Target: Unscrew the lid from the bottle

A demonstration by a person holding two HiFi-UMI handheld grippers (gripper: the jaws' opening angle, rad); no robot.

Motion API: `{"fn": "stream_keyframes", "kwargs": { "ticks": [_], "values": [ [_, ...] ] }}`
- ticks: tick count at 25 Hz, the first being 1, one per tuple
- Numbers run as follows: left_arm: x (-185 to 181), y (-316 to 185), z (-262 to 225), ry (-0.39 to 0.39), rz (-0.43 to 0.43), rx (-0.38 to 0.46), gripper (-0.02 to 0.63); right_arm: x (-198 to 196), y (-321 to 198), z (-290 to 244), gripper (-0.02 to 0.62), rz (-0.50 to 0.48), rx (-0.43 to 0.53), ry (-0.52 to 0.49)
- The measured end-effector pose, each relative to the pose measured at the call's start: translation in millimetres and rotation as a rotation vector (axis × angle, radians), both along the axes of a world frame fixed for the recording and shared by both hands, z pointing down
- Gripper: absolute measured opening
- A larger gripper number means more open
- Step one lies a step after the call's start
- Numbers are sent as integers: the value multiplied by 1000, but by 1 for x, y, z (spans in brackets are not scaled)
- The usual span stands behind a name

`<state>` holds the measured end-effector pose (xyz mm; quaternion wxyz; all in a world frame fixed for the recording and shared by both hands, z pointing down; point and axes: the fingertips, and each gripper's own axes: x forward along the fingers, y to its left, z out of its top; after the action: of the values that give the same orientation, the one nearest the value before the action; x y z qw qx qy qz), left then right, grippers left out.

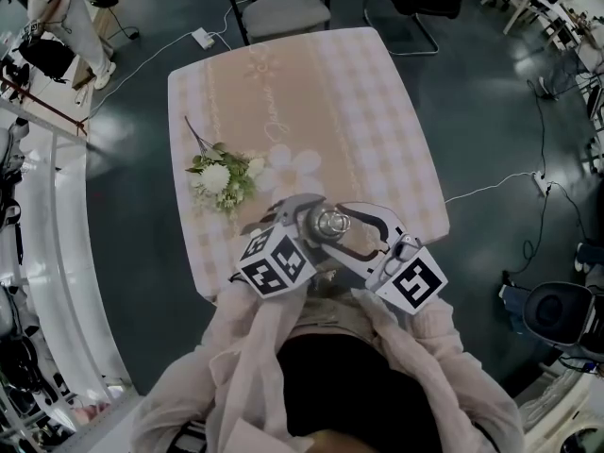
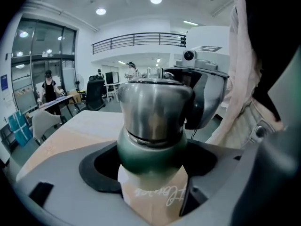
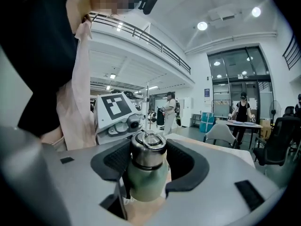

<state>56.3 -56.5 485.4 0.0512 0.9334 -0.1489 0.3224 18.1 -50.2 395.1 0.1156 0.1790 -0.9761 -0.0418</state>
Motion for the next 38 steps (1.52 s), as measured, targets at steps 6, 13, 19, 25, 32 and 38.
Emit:
{"fn": "stream_keyframes", "kwargs": {
  "ticks": [6,13,19,25,32,38],
  "values": [
    [3,6,2,-13,50,4,400,6,6,6,250,-46,-8,44],
    [2,8,6,-18,54,-1,400,4,9,10,250,-56,2,65],
    [2,8,8,-20,53,-3,400,4,9,7,250,-62,16,78],
    [0,3,9,-16,29,-5,400,3,-1,-22,250,7,-18,-119],
    [-6,-4,7,-15,-16,-1,400,8,-9,-31,250,42,-23,-145],
    [-13,-11,2,8,-71,14,400,15,-22,-38,250,116,-14,-175]
  ]
}}
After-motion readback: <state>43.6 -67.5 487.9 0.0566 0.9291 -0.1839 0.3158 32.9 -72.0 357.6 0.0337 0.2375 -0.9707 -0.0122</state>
